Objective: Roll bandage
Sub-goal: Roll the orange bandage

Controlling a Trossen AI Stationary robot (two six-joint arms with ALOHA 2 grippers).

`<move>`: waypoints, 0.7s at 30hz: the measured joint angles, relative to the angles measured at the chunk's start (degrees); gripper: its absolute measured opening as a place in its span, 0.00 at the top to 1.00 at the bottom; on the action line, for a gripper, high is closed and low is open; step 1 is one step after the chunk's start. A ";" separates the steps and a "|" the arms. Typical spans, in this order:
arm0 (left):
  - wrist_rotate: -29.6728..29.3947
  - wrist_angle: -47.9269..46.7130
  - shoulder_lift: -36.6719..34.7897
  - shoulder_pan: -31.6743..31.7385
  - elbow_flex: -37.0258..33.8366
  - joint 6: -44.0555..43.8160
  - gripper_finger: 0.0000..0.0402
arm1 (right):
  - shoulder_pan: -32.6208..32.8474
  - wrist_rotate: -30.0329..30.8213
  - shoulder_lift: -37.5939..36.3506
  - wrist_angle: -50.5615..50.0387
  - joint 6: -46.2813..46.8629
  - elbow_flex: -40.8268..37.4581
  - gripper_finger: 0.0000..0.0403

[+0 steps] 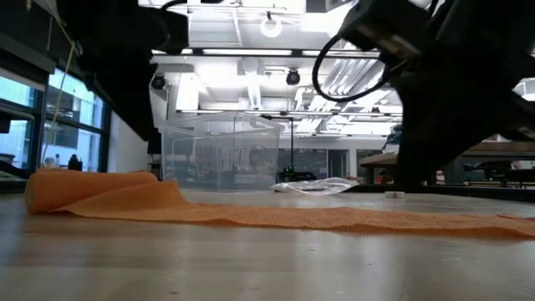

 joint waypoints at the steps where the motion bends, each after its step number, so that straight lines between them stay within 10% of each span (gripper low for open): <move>1: 0.13 -0.04 0.48 0.00 0.00 0.30 1.00 | -0.18 -0.18 0.04 -0.14 0.00 0.00 1.00; 21: 0.56 -0.46 4.36 6.30 0.00 1.02 1.00 | 8.76 -11.12 1.35 -12.41 13.20 0.00 1.00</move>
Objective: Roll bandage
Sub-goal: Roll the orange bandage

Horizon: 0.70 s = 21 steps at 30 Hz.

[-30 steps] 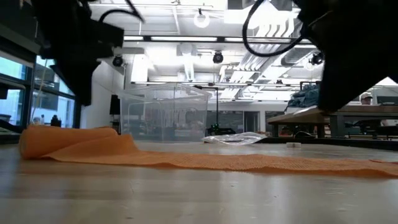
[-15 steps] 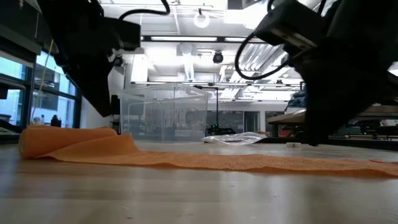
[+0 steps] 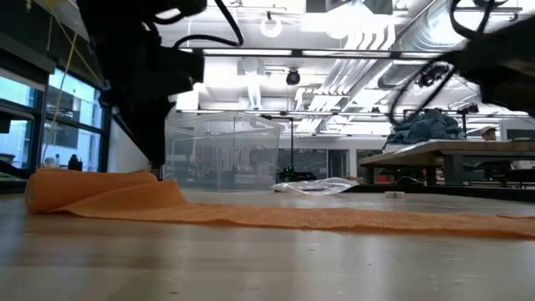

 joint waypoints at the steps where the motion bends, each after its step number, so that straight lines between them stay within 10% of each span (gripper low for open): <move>1: 0.00 -0.07 0.00 0.43 0.00 0.33 1.00 | 0.45 -0.30 0.05 -0.54 0.11 0.00 1.00; 12: 1.04 -0.91 -1.28 4.19 0.00 2.90 1.00 | 3.03 -7.45 -1.53 -4.19 -0.14 0.03 1.00; 21: 2.50 0.41 -2.62 6.29 0.00 6.41 1.00 | 0.64 4.53 -4.35 -1.07 -0.17 -0.06 1.00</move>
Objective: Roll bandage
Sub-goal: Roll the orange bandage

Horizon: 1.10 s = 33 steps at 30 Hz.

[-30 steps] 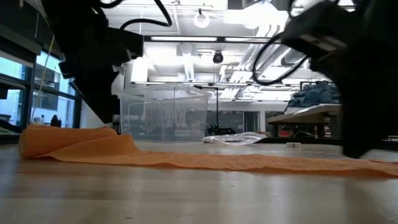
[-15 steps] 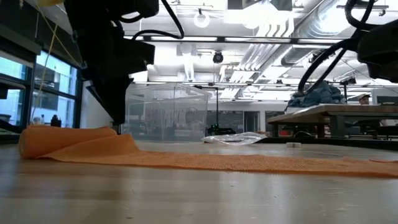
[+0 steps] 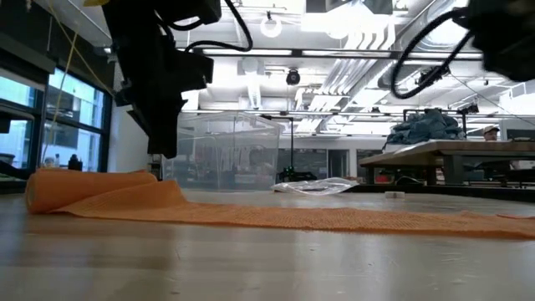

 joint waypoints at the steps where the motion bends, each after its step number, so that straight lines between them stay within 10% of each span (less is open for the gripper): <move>1: 0.23 0.50 0.00 0.19 0.04 0.60 1.00 | -0.78 0.54 0.07 0.12 -0.14 -0.18 1.00; 10: 0.39 0.33 0.00 0.26 0.04 1.39 1.00 | -4.81 -0.18 0.47 12.50 -4.17 -5.66 1.00; 33: 4.29 -2.90 0.00 2.47 0.04 -6.78 1.00 | 0.81 -8.51 -1.26 5.84 0.49 -8.38 1.00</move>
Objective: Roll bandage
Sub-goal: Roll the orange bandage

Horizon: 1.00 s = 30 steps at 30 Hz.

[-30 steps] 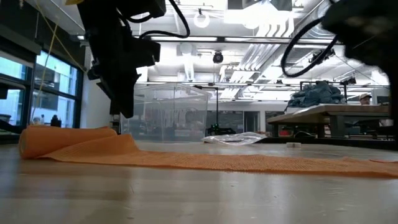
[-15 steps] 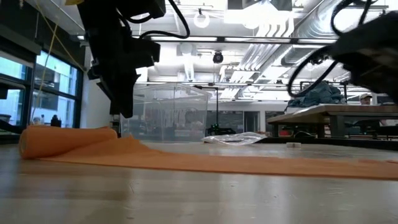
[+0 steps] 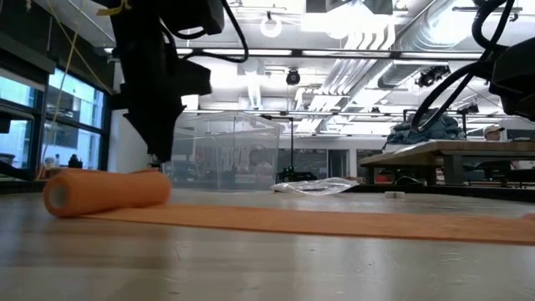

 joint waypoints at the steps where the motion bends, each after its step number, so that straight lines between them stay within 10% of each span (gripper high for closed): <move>1: 0.11 -1.12 0.00 0.00 0.00 0.05 1.00 | 0.00 -0.10 0.00 0.00 0.00 0.00 1.00; 13: 5.87 -7.86 -1.64 -4.01 -0.07 0.07 1.00 | 0.00 0.01 -0.09 0.00 0.00 -0.02 1.00; 21: 17.03 6.22 -2.75 -8.69 -8.65 -10.85 1.00 | 0.00 0.07 -0.10 0.14 0.01 -0.02 1.00; 30: 16.18 17.89 -2.75 -12.01 -12.85 -21.64 1.00 | -0.02 0.23 -0.11 0.39 0.00 -0.04 1.00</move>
